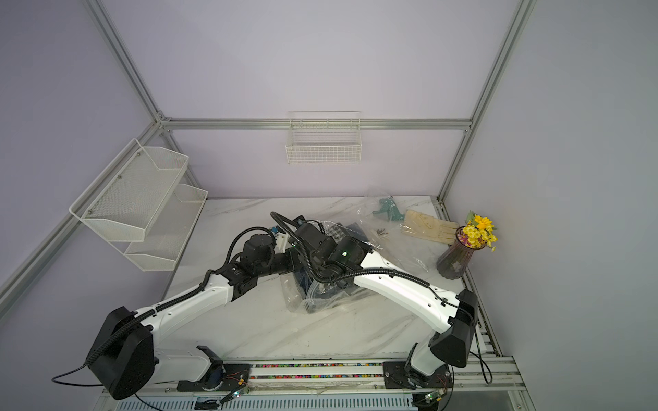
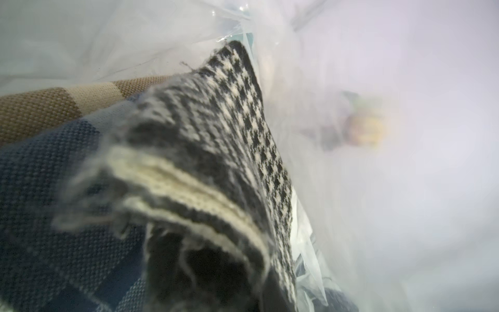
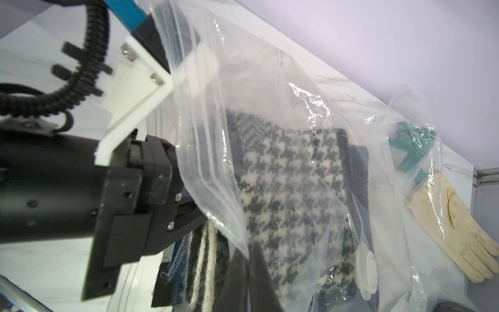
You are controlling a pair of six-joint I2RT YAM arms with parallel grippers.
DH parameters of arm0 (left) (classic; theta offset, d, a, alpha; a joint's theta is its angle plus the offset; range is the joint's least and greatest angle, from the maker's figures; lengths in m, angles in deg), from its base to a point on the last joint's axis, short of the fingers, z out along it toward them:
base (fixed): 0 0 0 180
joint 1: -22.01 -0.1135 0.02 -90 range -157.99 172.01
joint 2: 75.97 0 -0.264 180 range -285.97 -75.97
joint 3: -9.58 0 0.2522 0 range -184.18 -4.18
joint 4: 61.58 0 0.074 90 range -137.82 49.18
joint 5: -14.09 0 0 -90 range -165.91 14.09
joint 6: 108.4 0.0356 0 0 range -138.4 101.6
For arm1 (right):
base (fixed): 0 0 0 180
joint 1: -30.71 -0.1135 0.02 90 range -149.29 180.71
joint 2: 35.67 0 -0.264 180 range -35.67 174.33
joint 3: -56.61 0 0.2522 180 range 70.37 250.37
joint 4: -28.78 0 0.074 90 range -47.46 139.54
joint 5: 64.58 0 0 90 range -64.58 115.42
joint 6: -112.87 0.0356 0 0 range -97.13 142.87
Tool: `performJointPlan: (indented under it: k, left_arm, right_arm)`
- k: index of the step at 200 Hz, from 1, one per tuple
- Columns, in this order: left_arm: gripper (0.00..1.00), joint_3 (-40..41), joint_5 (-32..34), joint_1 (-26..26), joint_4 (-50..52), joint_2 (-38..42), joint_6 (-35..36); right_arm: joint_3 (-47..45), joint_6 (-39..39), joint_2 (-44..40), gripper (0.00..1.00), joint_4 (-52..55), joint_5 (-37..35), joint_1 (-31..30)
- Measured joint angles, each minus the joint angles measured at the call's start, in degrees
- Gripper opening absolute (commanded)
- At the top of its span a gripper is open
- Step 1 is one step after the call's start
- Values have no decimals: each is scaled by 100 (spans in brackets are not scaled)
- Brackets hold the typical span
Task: Take the scarf out of the vacuum bag
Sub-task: Take out the scarf from the vacuum bag.
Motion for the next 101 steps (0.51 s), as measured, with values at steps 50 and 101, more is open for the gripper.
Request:
performJointPlan:
  k: [50,101]
  left_arm:
    - [10,4,118,0,210,516,44]
    - [10,144,214,0,706,1104,164]
  right_arm:
    - [2,28,72,0,11,-9,98]
    - [2,42,94,0,-2,46,116]
